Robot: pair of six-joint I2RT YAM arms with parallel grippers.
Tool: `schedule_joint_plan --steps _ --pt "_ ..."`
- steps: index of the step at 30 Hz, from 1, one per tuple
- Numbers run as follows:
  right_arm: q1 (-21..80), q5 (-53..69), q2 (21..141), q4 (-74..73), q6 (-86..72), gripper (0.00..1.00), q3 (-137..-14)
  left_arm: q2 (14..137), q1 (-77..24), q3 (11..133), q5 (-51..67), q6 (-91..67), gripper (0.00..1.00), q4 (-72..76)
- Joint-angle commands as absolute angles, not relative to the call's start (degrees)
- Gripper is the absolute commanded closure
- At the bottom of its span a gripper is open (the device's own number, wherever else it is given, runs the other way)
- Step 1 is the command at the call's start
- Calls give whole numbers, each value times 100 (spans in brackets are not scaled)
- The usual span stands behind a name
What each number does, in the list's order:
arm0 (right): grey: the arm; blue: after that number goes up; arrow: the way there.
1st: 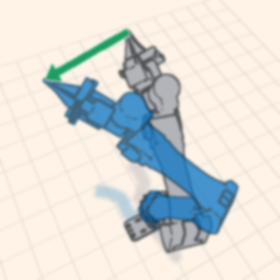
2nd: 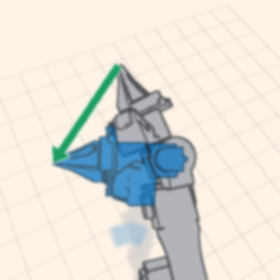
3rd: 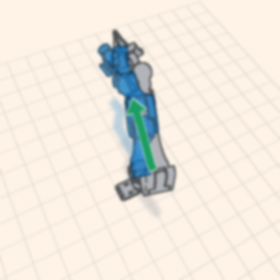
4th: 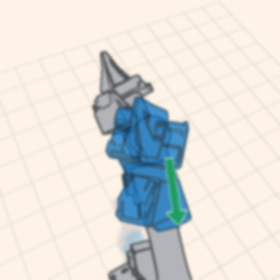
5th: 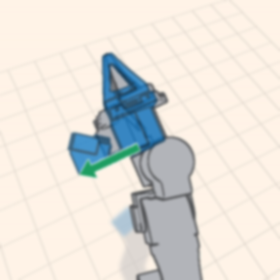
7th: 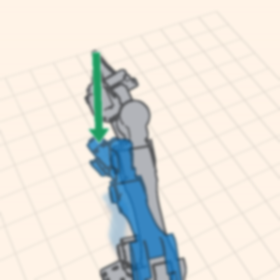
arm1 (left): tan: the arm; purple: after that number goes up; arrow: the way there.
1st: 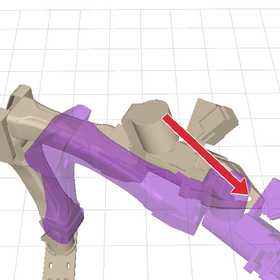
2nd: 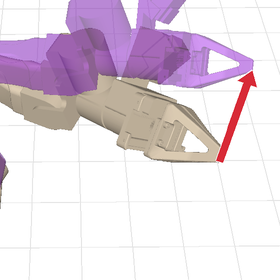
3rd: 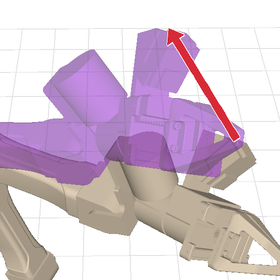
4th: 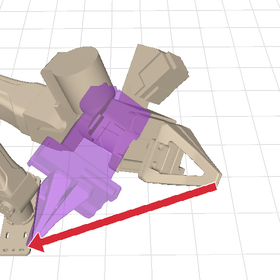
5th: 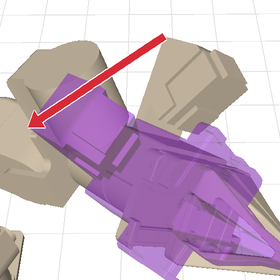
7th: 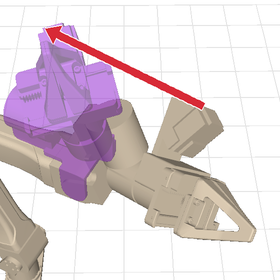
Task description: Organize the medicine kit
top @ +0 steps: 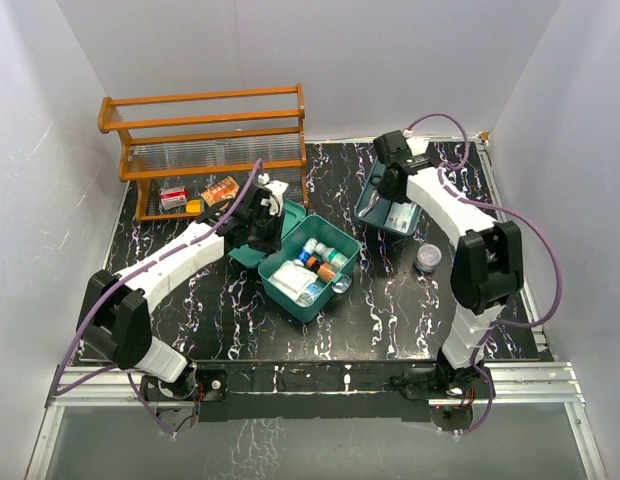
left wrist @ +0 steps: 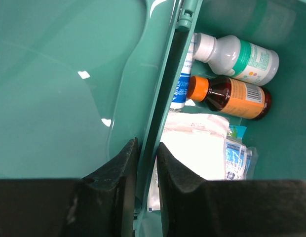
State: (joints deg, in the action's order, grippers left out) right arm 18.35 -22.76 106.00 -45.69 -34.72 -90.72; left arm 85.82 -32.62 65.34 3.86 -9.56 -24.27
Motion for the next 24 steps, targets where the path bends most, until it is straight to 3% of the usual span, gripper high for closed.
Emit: schedule_joint_plan --steps 1,8,15,24 --pt "1581 -2522 9832 -4364 -3194 100 -9047 8107 -3319 6279 -37 -2030 87 -2775" --pt "1520 -2103 9383 -4490 -2878 100 -9091 7912 -3315 6373 -563 -3422 86 -3328" --pt "1520 -1637 9161 -4982 -2733 100 -9311 8021 -3358 6254 -250 -4479 85 -3160" --pt "1528 -1008 9111 -5833 -2501 100 -9890 7917 -3406 6504 -122 -4442 57 -3104"
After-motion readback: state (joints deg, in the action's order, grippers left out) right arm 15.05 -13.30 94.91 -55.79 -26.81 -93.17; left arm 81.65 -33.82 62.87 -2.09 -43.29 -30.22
